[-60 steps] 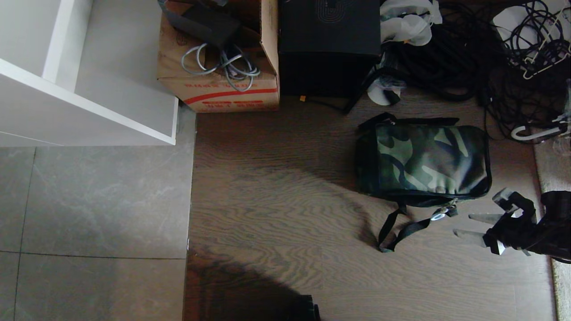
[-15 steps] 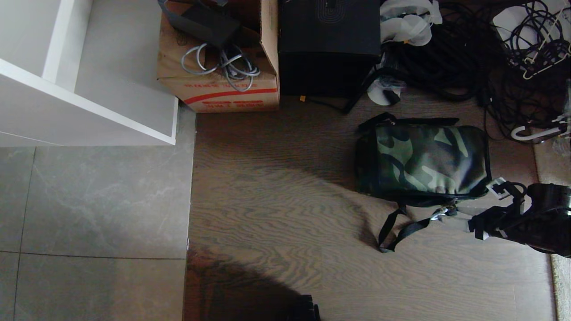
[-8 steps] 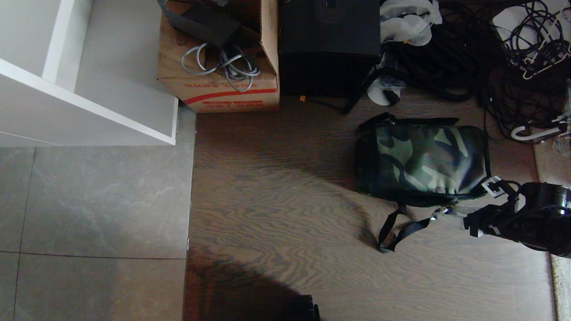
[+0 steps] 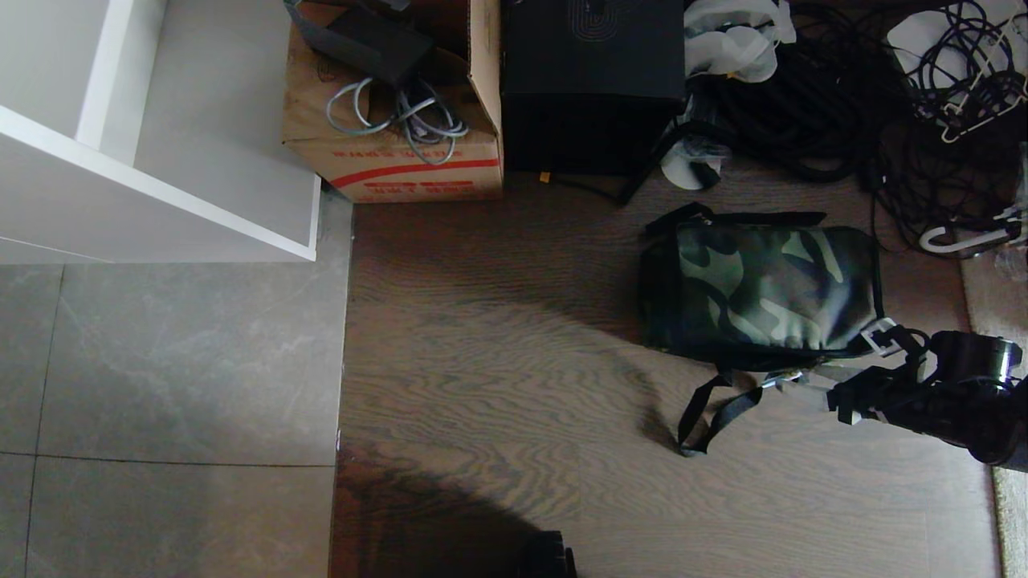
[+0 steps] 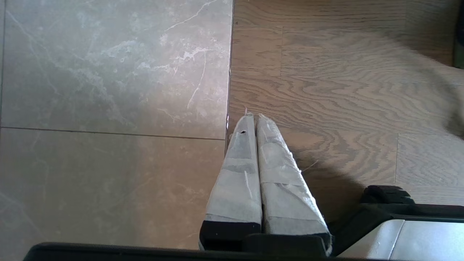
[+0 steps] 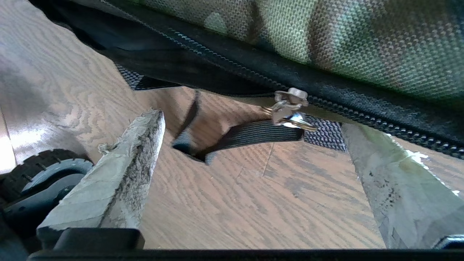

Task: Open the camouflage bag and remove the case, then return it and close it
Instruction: Open the top of the storage box

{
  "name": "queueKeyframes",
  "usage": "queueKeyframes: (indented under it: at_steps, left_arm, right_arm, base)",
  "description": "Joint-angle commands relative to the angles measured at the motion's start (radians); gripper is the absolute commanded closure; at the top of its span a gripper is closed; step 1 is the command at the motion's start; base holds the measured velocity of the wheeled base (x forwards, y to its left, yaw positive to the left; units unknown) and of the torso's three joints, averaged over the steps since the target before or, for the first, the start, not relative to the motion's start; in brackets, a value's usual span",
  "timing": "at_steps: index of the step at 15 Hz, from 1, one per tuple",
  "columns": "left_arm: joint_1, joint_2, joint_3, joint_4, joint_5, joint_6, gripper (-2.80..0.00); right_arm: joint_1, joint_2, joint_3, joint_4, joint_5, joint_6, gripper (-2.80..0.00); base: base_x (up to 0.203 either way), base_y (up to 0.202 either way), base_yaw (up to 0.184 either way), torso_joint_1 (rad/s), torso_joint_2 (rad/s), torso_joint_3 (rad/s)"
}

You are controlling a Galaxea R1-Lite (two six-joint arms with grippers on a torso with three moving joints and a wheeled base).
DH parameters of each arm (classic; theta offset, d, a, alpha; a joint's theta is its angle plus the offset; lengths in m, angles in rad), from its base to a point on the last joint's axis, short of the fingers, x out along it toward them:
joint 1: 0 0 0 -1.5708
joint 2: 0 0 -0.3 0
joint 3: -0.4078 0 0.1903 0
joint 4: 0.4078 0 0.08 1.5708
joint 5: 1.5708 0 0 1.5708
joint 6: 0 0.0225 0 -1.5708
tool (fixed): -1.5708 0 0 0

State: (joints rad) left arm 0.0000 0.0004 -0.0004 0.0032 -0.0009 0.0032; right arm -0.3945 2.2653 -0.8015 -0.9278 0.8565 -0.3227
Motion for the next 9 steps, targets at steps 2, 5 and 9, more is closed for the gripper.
queueKeyframes:
  at_steps: [2,5,9]
  left_arm:
    - [0.000,0.001,0.000,0.000,0.001,0.000,0.00]
    - [0.000,0.001,0.000,0.000,0.001,0.000,0.00]
    - [0.000,0.001,0.000,0.000,-0.001,0.000,0.00]
  right_arm:
    - [0.000,0.017,0.005,-0.009,0.007,-0.001,0.00]
    - [0.000,0.017,0.001,-0.011,0.007,-0.009,0.00]
    - [0.000,0.026,0.005,-0.052,0.010,-0.010,0.00]
  base:
    - [0.000,0.000,0.000,0.000,0.00,0.000]
    - [0.000,0.000,0.000,0.000,0.00,0.000]
    - [0.000,0.000,0.000,0.000,0.00,0.000]
